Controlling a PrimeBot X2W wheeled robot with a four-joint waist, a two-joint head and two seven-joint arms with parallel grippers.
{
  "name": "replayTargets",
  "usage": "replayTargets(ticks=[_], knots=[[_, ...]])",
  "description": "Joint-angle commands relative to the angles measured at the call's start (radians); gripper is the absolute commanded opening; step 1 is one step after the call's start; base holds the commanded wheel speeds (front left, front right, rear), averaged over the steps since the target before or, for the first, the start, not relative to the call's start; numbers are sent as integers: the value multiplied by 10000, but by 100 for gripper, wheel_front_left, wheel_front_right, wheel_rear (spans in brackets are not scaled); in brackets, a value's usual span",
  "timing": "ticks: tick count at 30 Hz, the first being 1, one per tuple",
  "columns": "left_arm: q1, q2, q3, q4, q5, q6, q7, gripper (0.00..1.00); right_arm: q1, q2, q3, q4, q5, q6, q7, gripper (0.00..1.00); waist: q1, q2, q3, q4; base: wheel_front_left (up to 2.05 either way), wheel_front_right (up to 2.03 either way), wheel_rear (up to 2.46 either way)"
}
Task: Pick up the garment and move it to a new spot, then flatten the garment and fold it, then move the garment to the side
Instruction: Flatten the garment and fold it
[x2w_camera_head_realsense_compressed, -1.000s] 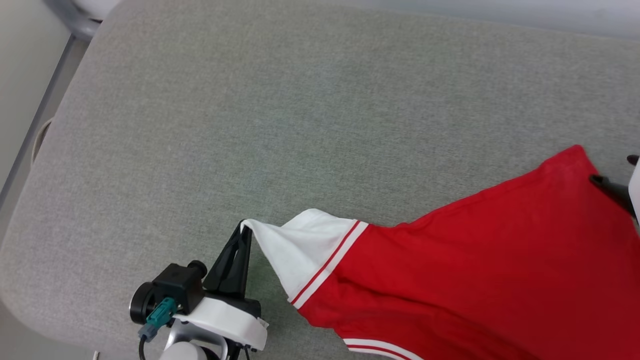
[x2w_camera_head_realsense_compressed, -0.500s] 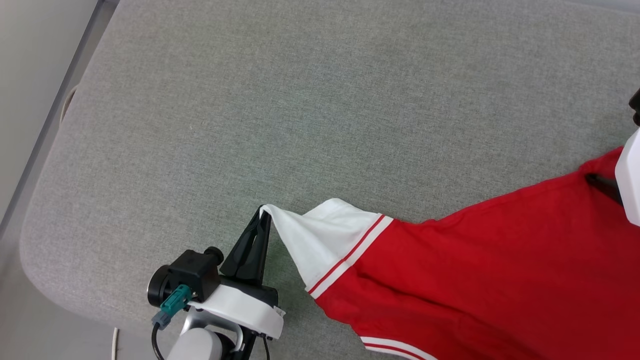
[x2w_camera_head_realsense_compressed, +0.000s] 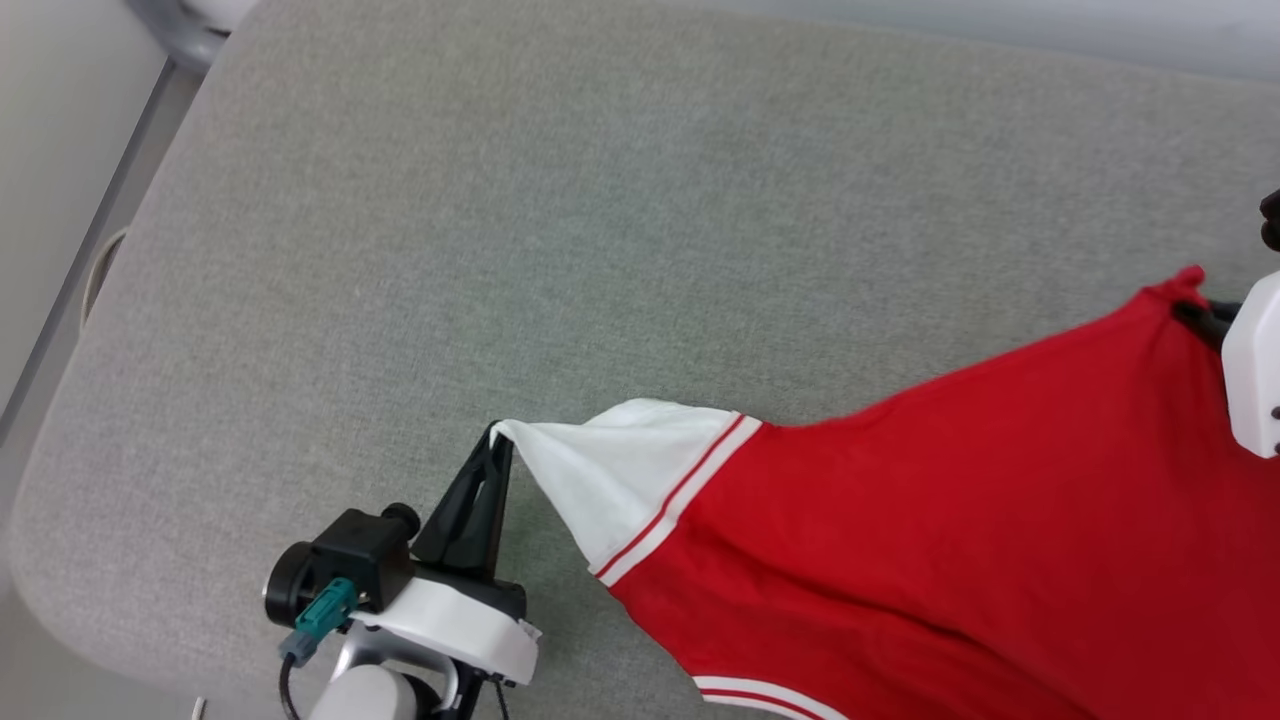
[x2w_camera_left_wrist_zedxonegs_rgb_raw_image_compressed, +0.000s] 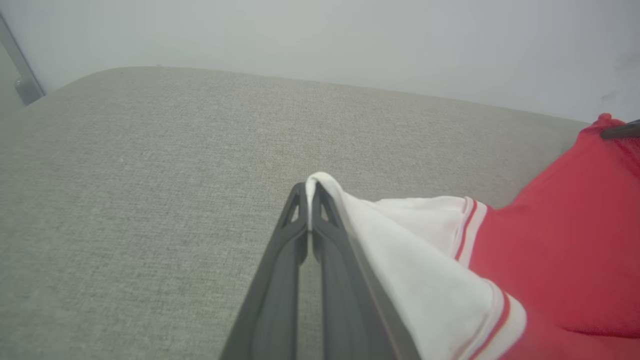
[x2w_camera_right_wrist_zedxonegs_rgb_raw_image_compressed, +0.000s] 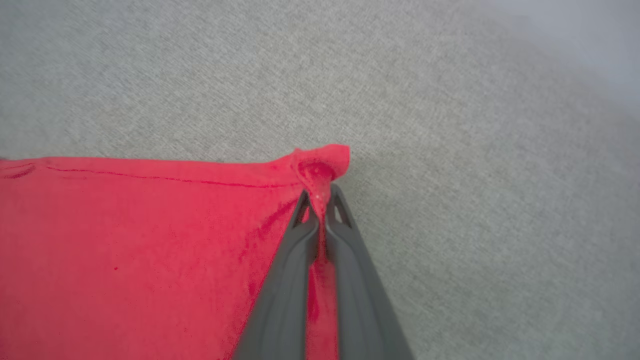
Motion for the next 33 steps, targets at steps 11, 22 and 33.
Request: replayTargets(ticks=[11,22,33], knots=[[-798,680,274,-979,413,-82,-22,0,495,367,-1087,-1140,297,-15,-2596,0,-1,0,-1249,-1109,0,0,0],[-4183,1642,273,-1827,487,-147,664,0,-324,993,-2506,-2111,-858,-15,-3414,0,-1,0,-1018,-2033,0,0,0],[-9558,2740,-642,-1110,208,-171,1467,0,-4062,1562,-3429,-1479,-1985,-15,-3448,0,-1,0,548,-2452,0,0,0]])
